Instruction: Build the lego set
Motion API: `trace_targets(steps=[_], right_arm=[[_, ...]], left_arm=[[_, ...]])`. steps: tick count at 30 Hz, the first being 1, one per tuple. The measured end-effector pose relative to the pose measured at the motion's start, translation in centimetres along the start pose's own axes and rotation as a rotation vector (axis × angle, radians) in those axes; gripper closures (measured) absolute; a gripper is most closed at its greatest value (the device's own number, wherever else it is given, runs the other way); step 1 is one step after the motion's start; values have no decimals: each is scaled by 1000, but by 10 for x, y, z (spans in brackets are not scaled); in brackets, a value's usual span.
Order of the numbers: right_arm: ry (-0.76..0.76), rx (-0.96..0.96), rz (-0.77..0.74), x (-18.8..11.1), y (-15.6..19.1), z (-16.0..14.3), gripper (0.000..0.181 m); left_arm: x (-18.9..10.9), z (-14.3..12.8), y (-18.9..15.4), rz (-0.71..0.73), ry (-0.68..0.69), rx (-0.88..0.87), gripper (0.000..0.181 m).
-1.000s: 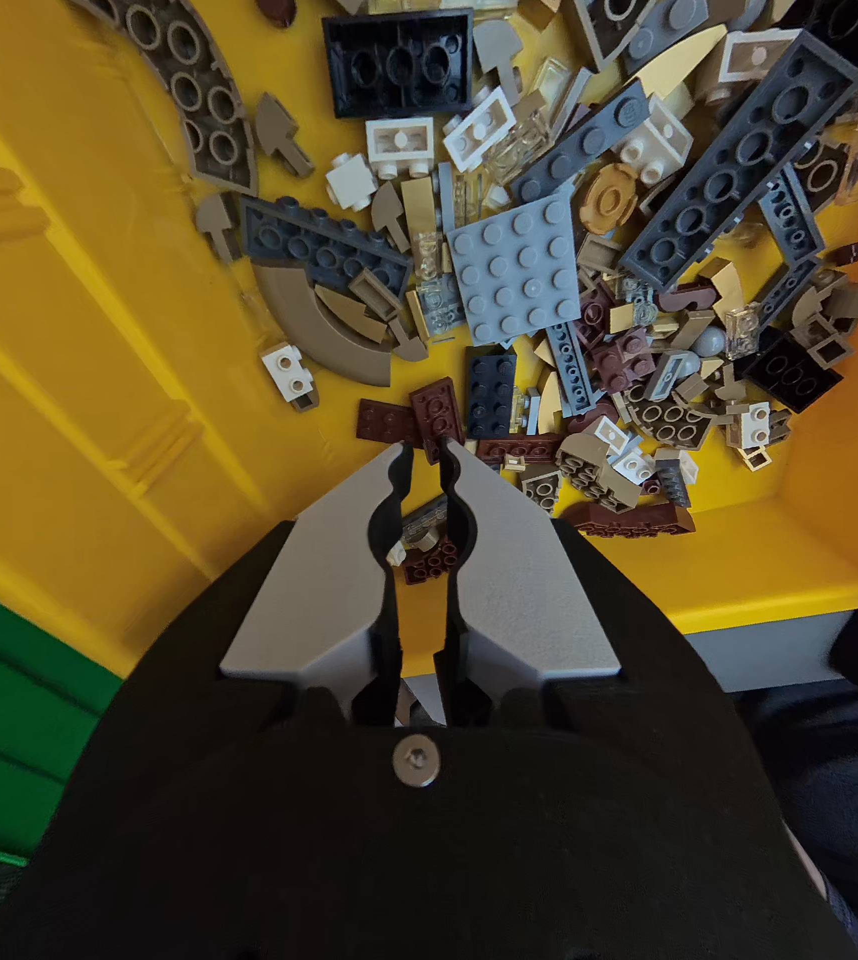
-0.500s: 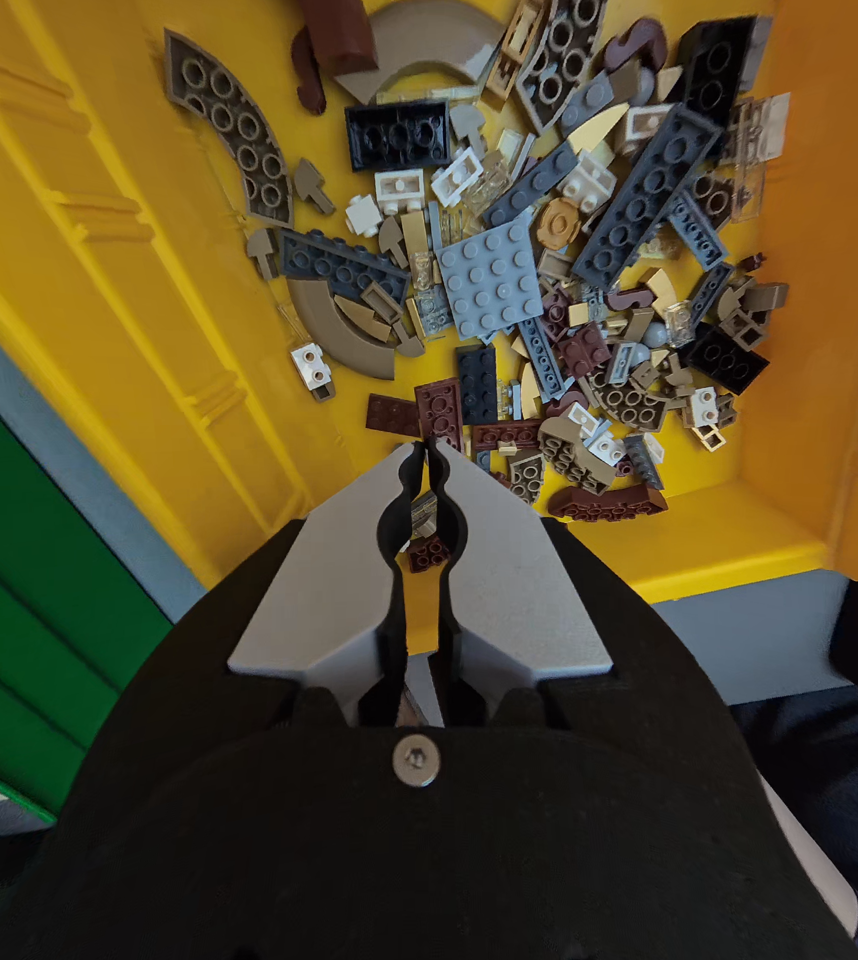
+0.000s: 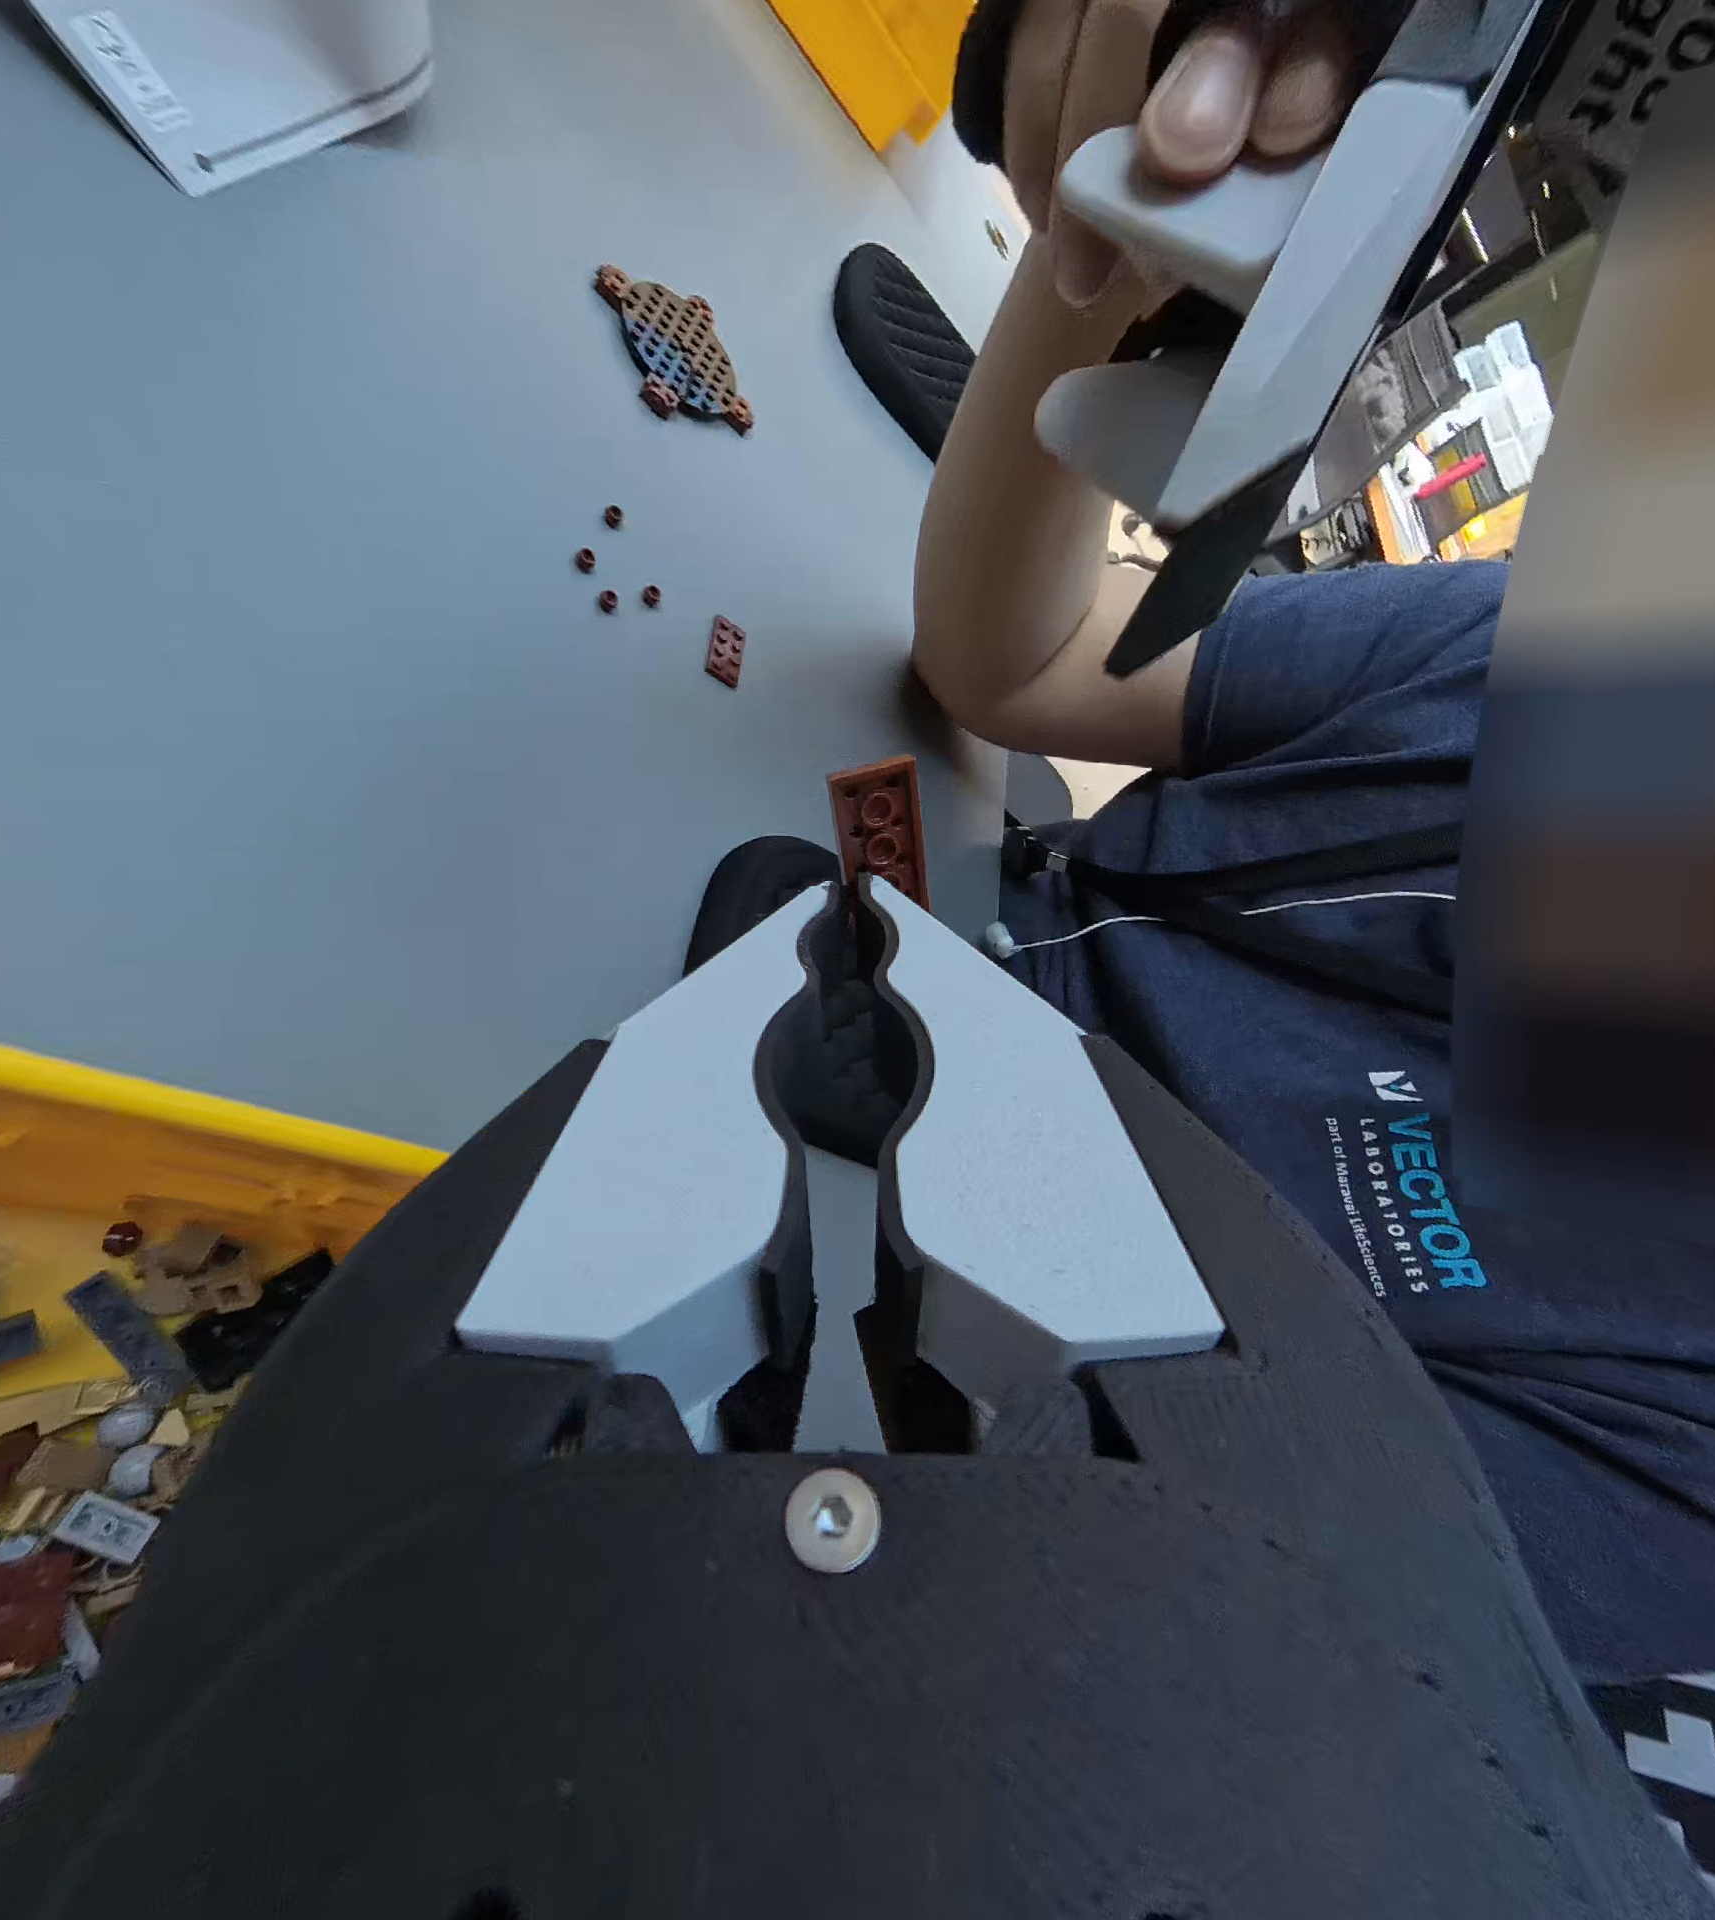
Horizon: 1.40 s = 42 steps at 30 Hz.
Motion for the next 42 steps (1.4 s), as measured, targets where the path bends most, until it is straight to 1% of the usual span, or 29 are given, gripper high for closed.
trace_targets(steps=[3,8,12,13,14,15,16,17,18,19,21,23,25,26,27,29,31,34,37,40,42], right_arm=[[126,-153,-50,10,15,-3,151],[184,-336,-22,15,35,3,155],[252,-389,-8,23,44,0,161],[272,-392,-6,24,45,-2,174],[284,-381,1,25,46,-5,175],[290,-338,5,25,46,-8,176],[290,-246,34,25,46,-13,177],[270,-102,58,24,45,-18,177],[230,79,72,23,42,-24,177],[179,277,112,20,40,-32,177],[91,676,259,10,43,-52,178],[74,1042,420,-2,51,-76,178],[62,1336,527,-15,62,-98,178],[62,1436,584,-21,71,-107,178],[75,1494,638,-27,81,-115,178],[144,1552,724,-37,104,-126,178],[275,1547,748,-44,126,-138,178],[370,1502,794,-48,148,-145,178],[436,1451,805,-46,157,-151,178],[504,1391,806,-45,159,-157,178],[530,1355,835,-44,160,-160,178]], left_arm=[[16,3,-6,-42,71,42,181],[33,2,-13,-50,149,61,181],[40,2,-16,-53,181,74,181],[41,2,-16,-59,187,79,181],[42,2,-16,-57,193,82,181],[43,2,-14,-51,193,76,181],[43,3,-13,-57,185,61,181],[42,4,-11,-75,169,36,178],[41,4,-9,-90,155,3,160],[37,5,-5,-85,140,-27,150],[29,4,3,-50,102,-57,151],[20,4,6,-45,69,-76,154],[15,2,3,-49,54,-69,156],[13,2,1,-46,52,-58,158],[12,2,-1,-41,55,-46,158],[12,1,-5,-34,64,-27,159],[14,1,-7,-24,75,-22,159],[18,-1,-8,-10,106,-27,164],[21,-1,-9,1,121,-21,164],[25,0,-9,16,133,-24,164],[27,-1,-8,25,146,-30,164]])
Point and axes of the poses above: each gripper's, where its closed fingertips meet, x out along the fingers, z out of its top, y = z × x across the jaws, the point moved 8 cm from there along -x, back along the fingers, and after that the axes turned 1 degree about y, right-handed, at the moved point
